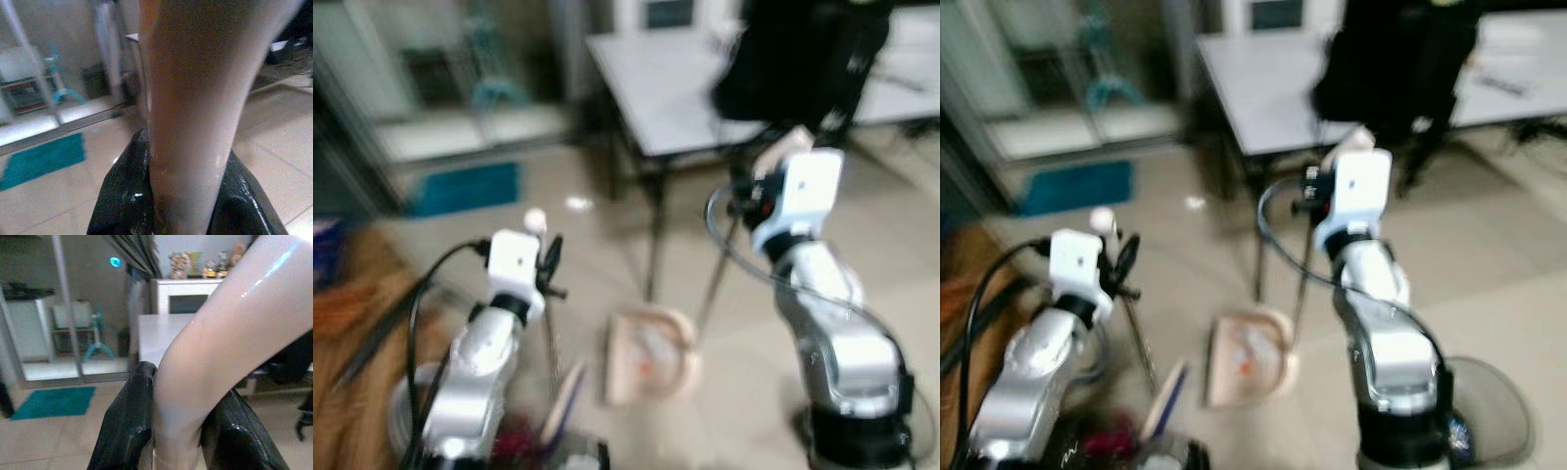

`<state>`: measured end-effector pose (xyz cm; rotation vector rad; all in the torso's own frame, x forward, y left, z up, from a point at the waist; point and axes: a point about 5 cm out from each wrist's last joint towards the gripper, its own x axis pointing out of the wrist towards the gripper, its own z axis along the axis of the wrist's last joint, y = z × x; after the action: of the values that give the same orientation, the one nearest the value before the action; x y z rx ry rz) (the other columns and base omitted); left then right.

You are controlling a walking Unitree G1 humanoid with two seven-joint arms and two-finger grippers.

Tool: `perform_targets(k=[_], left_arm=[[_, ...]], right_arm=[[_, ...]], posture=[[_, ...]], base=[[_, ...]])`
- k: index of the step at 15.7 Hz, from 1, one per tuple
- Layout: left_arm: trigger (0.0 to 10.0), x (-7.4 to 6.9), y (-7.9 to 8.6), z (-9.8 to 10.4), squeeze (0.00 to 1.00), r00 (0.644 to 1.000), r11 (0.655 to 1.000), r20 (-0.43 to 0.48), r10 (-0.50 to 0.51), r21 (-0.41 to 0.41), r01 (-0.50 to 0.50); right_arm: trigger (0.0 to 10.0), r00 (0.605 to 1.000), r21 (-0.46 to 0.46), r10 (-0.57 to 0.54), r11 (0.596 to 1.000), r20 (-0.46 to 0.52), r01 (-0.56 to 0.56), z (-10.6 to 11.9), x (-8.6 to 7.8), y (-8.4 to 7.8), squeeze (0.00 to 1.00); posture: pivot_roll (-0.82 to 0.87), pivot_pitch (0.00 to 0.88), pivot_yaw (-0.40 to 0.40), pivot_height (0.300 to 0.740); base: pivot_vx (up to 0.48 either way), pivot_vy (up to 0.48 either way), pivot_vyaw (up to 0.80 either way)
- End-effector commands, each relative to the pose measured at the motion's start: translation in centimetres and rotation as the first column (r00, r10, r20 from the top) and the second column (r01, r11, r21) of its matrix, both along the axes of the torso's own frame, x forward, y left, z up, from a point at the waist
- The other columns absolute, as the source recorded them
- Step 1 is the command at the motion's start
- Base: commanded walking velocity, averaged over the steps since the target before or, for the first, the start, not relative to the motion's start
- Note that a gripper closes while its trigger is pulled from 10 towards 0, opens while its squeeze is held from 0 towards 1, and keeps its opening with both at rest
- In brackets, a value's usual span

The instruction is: Sweep floor

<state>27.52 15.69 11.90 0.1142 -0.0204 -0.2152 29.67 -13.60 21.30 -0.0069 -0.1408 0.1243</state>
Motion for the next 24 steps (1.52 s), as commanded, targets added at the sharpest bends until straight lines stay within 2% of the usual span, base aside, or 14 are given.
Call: perform_targets(k=[1,7,10,11,13,16,24], left_arm=[[10.0,0.2,0.0,0.5,0.00,1.000,1.000,0.021,-0.009,0.026,0.009],[10.0,0.8,-0.8,0.7,0.00,0.999,0.999,0.034,-0.011,0.034,0.010],[10.0,0.8,-0.7,0.6,0.00,0.999,0.999,0.041,-0.010,0.046,0.008],[10.0,0.8,-0.5,0.8,0.00,0.999,0.999,0.054,0.003,0.045,-0.005],[10.0,0.8,-0.2,0.9,0.00,0.998,0.999,0.063,0.020,0.039,-0.023],[10.0,0.9,-0.1,1.1,0.00,0.996,0.999,0.079,0.030,0.039,-0.033],[10.0,1.0,-0.2,1.1,0.00,0.996,0.999,0.085,0.040,0.028,-0.042]], right_arm=[[10.0,0.999,0.031,-0.010,0.999,0.042,0.008,1.3,-0.3,-0.4,0.00],[10.0,0.992,0.061,-0.083,0.995,0.094,0.078,4.2,-0.2,-2.1,0.00],[10.0,0.985,0.052,-0.093,0.995,0.149,0.086,6.3,0.2,-2.7,0.00],[10.0,0.979,0.062,-0.085,0.995,0.185,0.075,7.8,0.4,-2.8,0.00],[10.0,0.974,0.075,-0.083,0.995,0.210,0.068,8.9,0.6,-3.0,0.00],[10.0,0.970,0.083,-0.109,0.992,0.217,0.092,9.2,0.7,-3.6,0.00],[10.0,0.973,0.098,-0.143,0.987,0.180,0.127,8.2,0.6,-4.1,0.00]], posture=[[-0.03,0.069,0.071,0.740],[-0.04,0.072,0.079,0.740],[-0.04,0.071,0.075,0.740],[-0.04,0.069,0.067,0.740],[-0.04,0.068,0.064,0.740],[-0.05,0.067,0.061,0.740],[-0.05,0.069,0.061,0.740]], base=[[0.000,0.000,0.00],[0.000,0.000,-0.80],[0.000,0.000,-0.80],[0.000,0.000,-0.80],[0.000,0.000,-0.80],[0.205,0.000,-0.80],[0.423,0.000,0.00]])
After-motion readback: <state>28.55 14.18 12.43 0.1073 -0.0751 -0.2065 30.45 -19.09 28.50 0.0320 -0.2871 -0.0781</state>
